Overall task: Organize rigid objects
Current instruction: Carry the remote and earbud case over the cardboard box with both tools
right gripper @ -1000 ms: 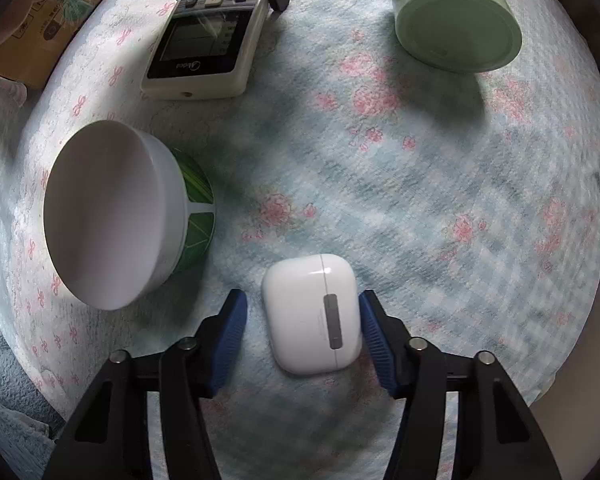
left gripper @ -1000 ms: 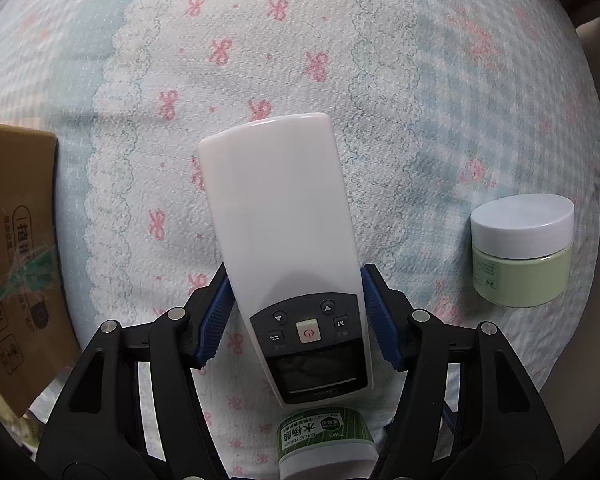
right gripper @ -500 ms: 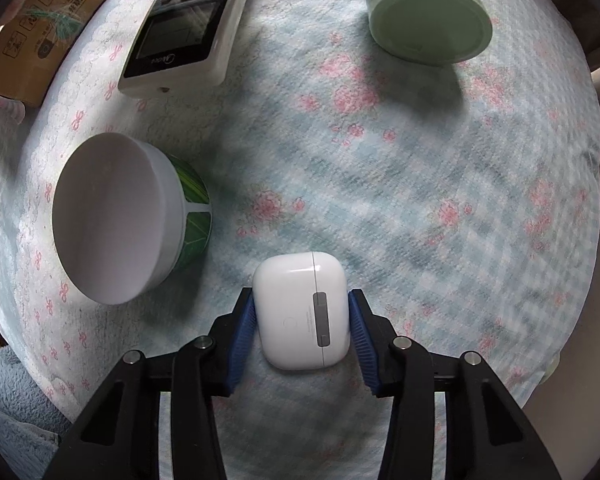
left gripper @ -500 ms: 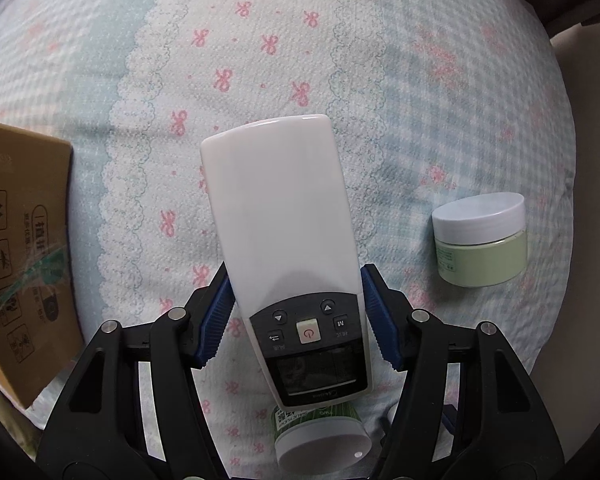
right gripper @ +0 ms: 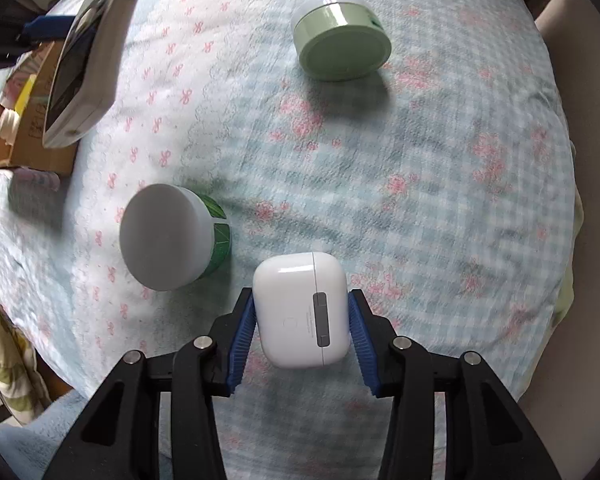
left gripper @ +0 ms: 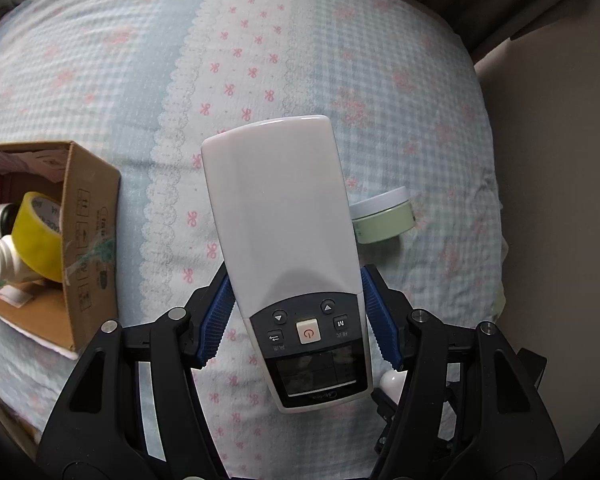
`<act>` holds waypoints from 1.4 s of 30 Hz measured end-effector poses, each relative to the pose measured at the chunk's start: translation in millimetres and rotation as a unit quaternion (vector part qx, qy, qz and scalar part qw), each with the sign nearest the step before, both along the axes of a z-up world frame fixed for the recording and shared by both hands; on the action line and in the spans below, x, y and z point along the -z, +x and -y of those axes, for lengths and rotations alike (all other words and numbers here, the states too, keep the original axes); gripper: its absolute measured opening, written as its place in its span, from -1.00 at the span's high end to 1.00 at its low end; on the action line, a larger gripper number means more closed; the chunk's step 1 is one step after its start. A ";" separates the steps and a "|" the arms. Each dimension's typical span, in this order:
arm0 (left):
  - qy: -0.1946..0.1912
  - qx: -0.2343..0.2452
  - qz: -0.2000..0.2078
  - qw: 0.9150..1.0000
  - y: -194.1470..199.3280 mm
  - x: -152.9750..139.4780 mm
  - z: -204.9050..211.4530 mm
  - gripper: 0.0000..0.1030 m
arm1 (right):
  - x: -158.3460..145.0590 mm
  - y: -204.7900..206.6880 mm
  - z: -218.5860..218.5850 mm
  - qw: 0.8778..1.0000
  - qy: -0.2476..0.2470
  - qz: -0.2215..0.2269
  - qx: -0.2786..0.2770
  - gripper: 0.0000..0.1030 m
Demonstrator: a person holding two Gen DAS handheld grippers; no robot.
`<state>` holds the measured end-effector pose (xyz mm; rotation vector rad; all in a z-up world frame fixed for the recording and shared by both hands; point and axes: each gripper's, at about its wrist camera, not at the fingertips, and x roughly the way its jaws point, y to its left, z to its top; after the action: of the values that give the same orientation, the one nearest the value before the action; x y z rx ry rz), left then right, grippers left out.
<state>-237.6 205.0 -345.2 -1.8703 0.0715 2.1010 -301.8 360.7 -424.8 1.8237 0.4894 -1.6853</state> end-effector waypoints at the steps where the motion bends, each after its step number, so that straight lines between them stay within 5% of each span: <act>1: 0.005 -0.001 -0.004 1.000 4.2 -4.1 0.1 -0.14 | -7.4 -2.2 -4.5 1.000 -0.011 0.004 0.014 0.18; 6: 0.019 -0.004 -0.031 0.999 20.8 -44.8 25.6 -0.14 | -62.5 -10.6 19.1 0.997 -0.051 -0.006 0.049 0.18; 14: 0.014 -0.034 -0.060 0.998 31.7 -92.6 101.2 -0.14 | -104.6 -14.8 50.0 0.990 -0.112 -0.015 0.084 0.18; 27: 0.026 -0.041 -0.088 0.995 -3.9 -143.8 243.7 -0.14 | -197.8 39.4 127.0 0.973 -0.187 -0.035 0.133 0.18; 35: 0.022 -0.023 -0.097 0.995 -59.6 -152.5 323.0 -0.14 | -216.6 75.5 208.1 0.971 -0.195 -0.045 0.133 0.18; 42: 0.015 -0.007 -0.083 0.996 -97.0 -130.8 370.5 -0.14 | -214.2 91.0 274.4 0.973 -0.186 -0.049 0.126 0.18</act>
<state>-334.6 -165.4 -214.4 -1.6797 0.0661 2.2509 -210.8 86.3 -210.6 1.5806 -0.0273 -1.8921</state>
